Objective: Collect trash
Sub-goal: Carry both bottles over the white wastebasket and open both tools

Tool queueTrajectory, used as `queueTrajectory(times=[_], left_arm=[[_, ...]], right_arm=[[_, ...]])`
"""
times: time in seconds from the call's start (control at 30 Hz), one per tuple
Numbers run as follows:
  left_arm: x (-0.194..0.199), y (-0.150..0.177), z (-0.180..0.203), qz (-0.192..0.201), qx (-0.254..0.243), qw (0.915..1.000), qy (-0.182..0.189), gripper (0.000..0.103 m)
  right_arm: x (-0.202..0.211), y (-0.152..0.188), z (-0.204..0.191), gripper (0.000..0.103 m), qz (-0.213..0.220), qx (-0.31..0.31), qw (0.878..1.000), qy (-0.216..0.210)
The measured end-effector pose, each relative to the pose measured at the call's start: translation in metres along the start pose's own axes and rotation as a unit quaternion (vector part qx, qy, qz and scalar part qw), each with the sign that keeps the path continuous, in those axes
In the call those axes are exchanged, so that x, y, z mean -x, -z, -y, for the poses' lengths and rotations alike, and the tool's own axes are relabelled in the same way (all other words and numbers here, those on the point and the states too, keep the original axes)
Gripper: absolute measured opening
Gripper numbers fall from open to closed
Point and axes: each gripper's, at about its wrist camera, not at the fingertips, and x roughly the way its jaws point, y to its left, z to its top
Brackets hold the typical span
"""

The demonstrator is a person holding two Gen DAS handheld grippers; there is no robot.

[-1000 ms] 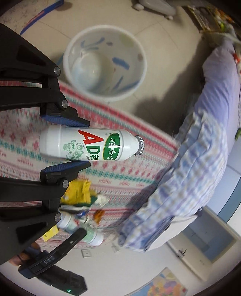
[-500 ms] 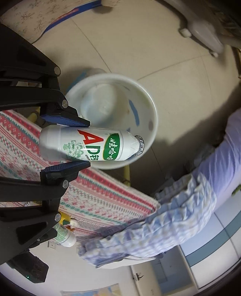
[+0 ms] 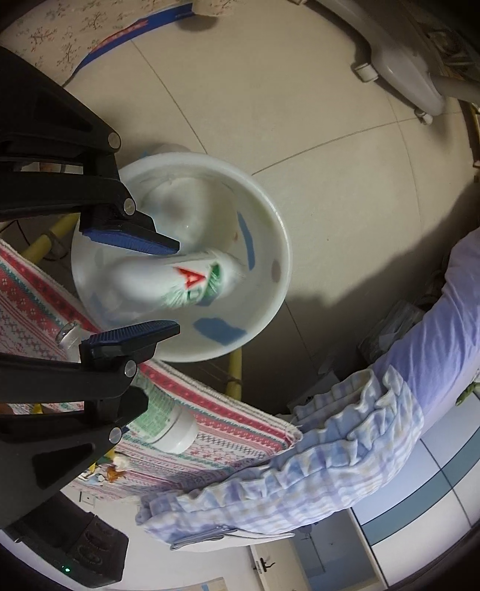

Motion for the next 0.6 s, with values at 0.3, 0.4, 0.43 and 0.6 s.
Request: queueTrajectory(times=[0.3, 0.4, 0.43, 0.6], left_arm=[[0.013, -0.005, -0.025, 0.009, 0.048, 0.9988, 0.0, 0.052], [0.019, -0.001, -0.026, 0.009, 0.047, 0.9988, 0.0, 0.052], [0.021, 0.0, -0.026, 0.01, 0.047, 0.9988, -0.001, 0.052], [0.03, 0.012, -0.013, 0.02, 0.029, 0.9993, -0.013, 0.052]], right_arm=[[-0.034, -0.005, 0.0, 0.043, -0.021, -0.005, 1.0, 0.004], [-0.04, -0.005, -0.003, 0.043, -0.026, 0.0, 1.0, 0.009], [-0.042, -0.006, -0.004, 0.045, -0.027, 0.001, 1.0, 0.013], [-0.033, -0.004, -0.003, 0.053, -0.022, 0.006, 1.0, 0.011]])
